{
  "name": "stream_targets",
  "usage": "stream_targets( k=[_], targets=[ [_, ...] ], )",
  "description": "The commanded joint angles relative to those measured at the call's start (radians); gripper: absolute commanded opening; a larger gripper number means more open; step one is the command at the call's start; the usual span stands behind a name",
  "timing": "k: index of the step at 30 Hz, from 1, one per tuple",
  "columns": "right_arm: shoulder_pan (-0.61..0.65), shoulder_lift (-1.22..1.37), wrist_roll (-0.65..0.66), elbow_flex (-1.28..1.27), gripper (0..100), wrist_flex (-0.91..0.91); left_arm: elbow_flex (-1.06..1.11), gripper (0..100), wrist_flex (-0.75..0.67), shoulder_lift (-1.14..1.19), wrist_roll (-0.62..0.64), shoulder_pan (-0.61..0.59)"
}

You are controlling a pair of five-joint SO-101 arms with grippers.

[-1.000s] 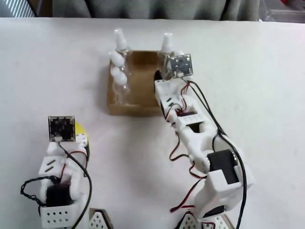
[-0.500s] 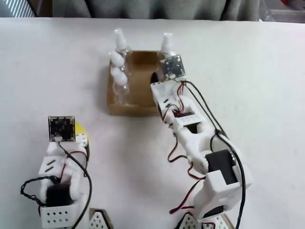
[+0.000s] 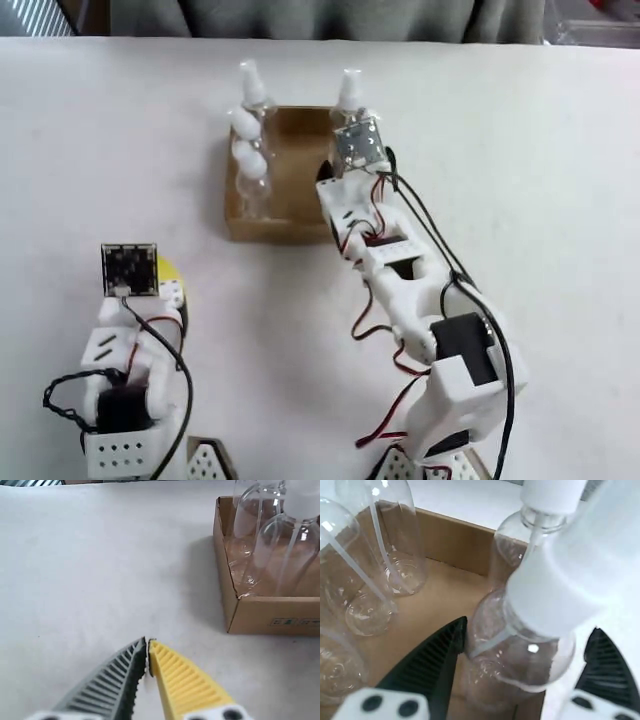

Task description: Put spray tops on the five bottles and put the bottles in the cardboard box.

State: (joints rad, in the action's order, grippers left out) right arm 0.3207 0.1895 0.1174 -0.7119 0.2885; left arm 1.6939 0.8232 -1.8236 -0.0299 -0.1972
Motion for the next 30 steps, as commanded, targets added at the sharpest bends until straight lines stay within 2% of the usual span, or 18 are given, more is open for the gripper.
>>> stream_targets(
  k=[1,6,11,21,30],
  targets=[
    [0.001,-0.061,0.009,0.018,32.2,-0.005,-0.002,2,-0.008,-0.007,-0.009,-0.015],
    [0.001,-0.104,0.006,0.012,32.9,-0.019,-0.002,2,-0.009,-0.007,-0.009,-0.015],
    [0.008,-0.177,0.002,0.008,39.2,-0.130,-0.002,2,-0.009,-0.007,-0.009,-0.015],
    [0.002,-0.242,-0.041,0.006,39.2,-0.147,-0.002,2,-0.008,-0.007,-0.009,-0.015],
    [0.008,-0.401,-0.041,-0.040,39.2,-0.196,-0.002,2,-0.008,-0.007,-0.009,-0.015]
  ],
)
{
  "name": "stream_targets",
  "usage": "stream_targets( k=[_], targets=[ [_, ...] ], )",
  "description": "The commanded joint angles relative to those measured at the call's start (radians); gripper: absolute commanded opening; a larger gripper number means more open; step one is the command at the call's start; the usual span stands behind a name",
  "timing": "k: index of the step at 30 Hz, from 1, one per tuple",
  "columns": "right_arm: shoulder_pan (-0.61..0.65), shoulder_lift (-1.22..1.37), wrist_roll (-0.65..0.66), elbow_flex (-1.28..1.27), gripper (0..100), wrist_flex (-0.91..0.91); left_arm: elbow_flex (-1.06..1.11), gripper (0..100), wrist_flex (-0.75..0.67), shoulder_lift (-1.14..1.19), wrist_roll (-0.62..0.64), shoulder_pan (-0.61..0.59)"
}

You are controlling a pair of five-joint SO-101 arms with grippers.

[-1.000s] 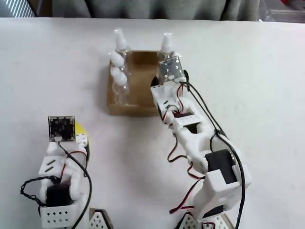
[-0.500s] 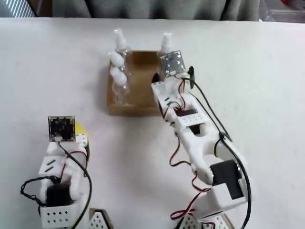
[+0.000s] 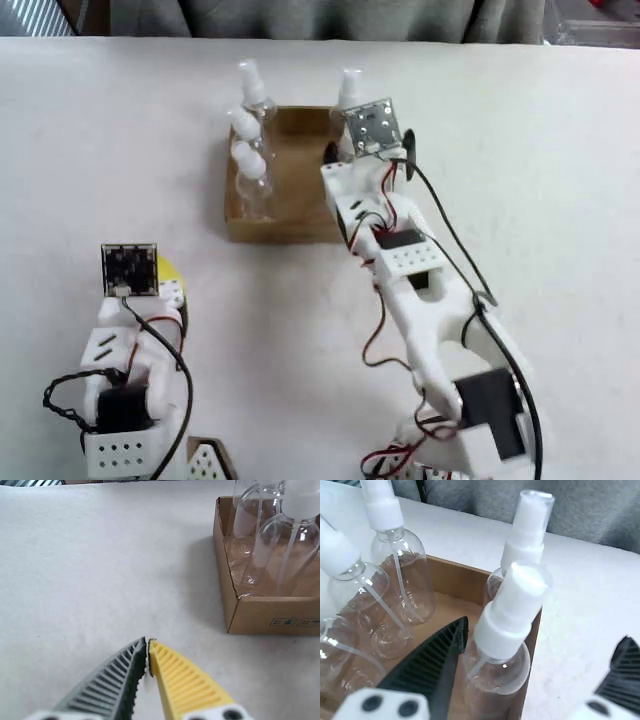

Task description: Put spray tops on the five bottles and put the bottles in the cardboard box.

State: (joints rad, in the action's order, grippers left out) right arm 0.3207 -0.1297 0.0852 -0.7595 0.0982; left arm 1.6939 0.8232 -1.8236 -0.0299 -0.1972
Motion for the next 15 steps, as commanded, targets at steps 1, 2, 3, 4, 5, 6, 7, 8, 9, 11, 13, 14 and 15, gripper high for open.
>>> stream_targets(
  k=[1,2,3,4,5,6,7,8,9,11,13,14,15],
  targets=[
    [0.008,-0.097,-0.009,0.005,39.2,-0.005,-0.002,2,-0.008,-0.007,-0.009,-0.015],
    [0.005,-0.110,-0.009,0.005,39.2,-0.005,-0.002,2,-0.008,-0.007,-0.009,-0.015],
    [0.004,-0.120,-0.009,0.005,39.2,-0.005,-0.002,2,-0.008,-0.007,-0.009,-0.015],
    [0.004,-0.131,-0.009,0.006,39.2,-0.005,-0.002,2,-0.006,-0.007,-0.009,-0.015],
    [0.004,-0.139,-0.009,0.006,39.2,-0.005,-0.002,2,-0.006,-0.007,-0.009,-0.015],
    [0.002,-0.147,-0.009,0.006,39.2,-0.005,-0.002,2,-0.006,-0.007,-0.009,-0.015],
    [0.002,-0.156,-0.009,0.006,39.2,-0.005,-0.002,2,-0.006,-0.007,-0.009,-0.015],
    [0.002,-0.166,-0.009,0.006,39.2,-0.005,-0.002,2,-0.006,-0.007,-0.009,-0.015],
    [0.002,-0.179,-0.009,0.005,39.2,-0.005,-0.002,2,-0.006,-0.007,-0.009,-0.015],
    [0.001,-0.214,-0.009,-0.002,39.2,-0.005,-0.002,2,-0.005,-0.007,-0.009,-0.015],
    [0.001,-0.260,-0.009,-0.011,39.1,-0.015,-0.002,2,-0.005,-0.007,-0.009,-0.015],
    [0.001,-0.289,-0.009,-0.017,39.1,-0.021,-0.002,2,-0.005,-0.007,-0.009,-0.015],
    [0.001,-0.323,-0.009,-0.023,39.1,-0.024,-0.002,2,-0.005,-0.007,-0.009,-0.015]
  ],
)
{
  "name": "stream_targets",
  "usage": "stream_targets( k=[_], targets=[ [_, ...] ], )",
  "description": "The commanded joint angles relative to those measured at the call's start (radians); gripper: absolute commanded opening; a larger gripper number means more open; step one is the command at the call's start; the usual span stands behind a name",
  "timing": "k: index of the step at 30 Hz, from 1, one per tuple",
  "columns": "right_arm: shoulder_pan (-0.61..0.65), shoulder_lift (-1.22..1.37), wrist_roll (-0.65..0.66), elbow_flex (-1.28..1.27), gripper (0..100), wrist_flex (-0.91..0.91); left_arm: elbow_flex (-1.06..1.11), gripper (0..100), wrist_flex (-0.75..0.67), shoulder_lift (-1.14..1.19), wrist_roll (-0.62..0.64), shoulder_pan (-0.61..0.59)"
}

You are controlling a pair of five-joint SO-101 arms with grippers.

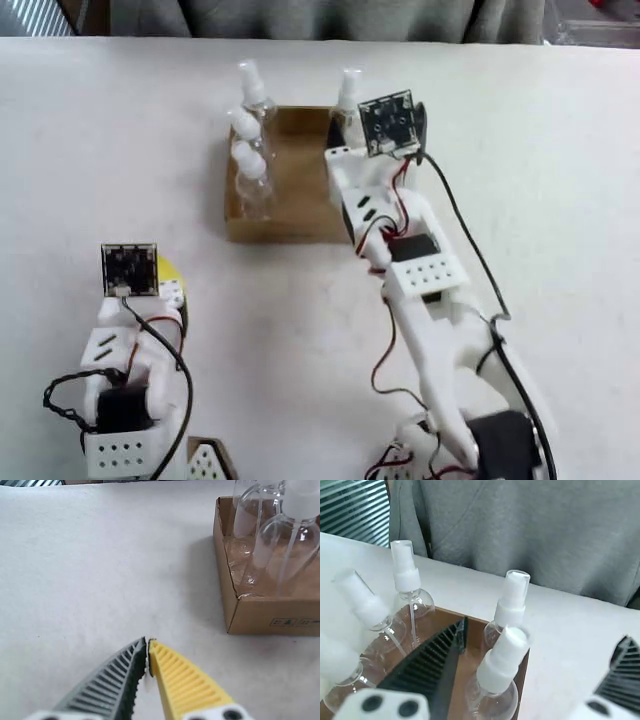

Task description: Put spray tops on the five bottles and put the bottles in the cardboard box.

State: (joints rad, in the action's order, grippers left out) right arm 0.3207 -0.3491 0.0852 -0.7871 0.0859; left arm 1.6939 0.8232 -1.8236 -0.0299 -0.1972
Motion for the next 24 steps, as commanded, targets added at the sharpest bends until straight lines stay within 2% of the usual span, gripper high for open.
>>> stream_targets(
  k=[1,4,13,17,21,24],
  targets=[
    [0.001,-0.140,-0.009,-0.003,39.0,-0.028,-0.002,2,-0.005,-0.007,-0.009,-0.015],
    [-0.001,-0.268,-0.009,-0.025,36.0,-0.128,-0.002,2,-0.003,-0.007,-0.009,-0.015],
    [-0.122,-0.690,-0.009,-0.169,1.5,-0.366,-0.002,2,-0.002,-0.007,-0.009,-0.015],
    [-0.171,-0.869,-0.009,-0.259,4.1,-0.466,-0.002,2,-0.002,-0.007,-0.009,-0.015],
    [-0.182,-1.098,-0.009,-0.345,1.4,-0.619,-0.002,2,0.018,-0.007,-0.014,-0.008],
    [-0.183,-1.282,-0.009,-0.396,1.6,-0.753,-0.002,2,0.071,-0.007,-0.118,0.002]
  ],
)
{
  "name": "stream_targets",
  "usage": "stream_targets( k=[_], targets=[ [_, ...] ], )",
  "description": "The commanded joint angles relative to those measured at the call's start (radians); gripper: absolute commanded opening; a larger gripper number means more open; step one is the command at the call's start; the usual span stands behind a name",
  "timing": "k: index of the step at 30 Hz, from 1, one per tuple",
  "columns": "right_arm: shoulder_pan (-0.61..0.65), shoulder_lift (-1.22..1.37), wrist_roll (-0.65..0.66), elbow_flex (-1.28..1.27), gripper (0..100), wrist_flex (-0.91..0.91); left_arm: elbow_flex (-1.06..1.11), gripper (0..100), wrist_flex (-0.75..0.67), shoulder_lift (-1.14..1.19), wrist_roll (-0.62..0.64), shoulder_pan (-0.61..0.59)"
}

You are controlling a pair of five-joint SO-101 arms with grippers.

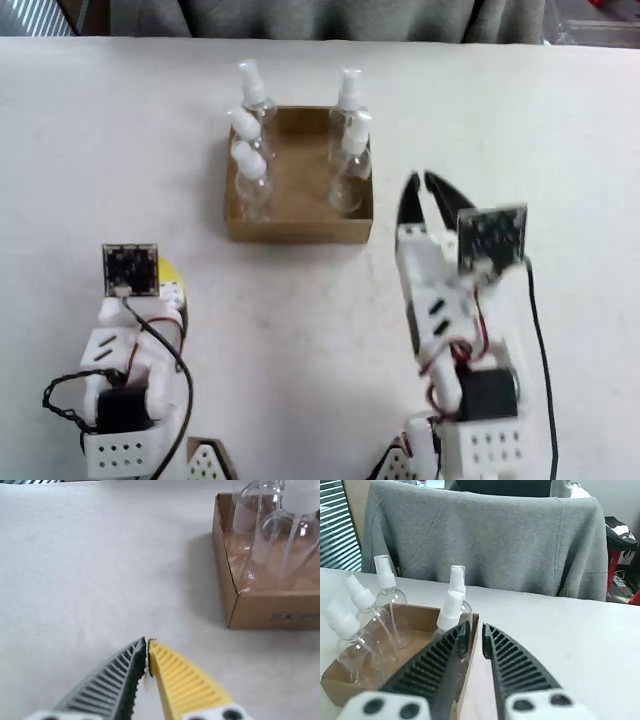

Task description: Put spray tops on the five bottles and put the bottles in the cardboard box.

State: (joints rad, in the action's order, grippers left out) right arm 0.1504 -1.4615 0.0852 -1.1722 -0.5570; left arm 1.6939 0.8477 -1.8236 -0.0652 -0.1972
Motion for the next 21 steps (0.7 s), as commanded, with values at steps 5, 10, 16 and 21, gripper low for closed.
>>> stream_targets(
  k=[5,10,16,21],
  targets=[
    [-0.010,-0.352,-0.009,-0.052,1.6,-0.340,-0.002,2,0.210,-0.007,-0.245,0.002],
    [-0.007,-0.328,-0.009,-0.060,1.6,-0.498,-0.002,2,0.299,-0.007,-0.322,-0.004],
    [-0.015,-0.338,-0.009,-0.074,1.6,-0.720,-0.002,2,0.299,-0.007,-0.416,-0.019],
    [-0.013,-0.340,-0.009,-0.190,1.9,-0.782,-0.002,2,0.296,-0.007,-0.336,-0.021]
  ],
)
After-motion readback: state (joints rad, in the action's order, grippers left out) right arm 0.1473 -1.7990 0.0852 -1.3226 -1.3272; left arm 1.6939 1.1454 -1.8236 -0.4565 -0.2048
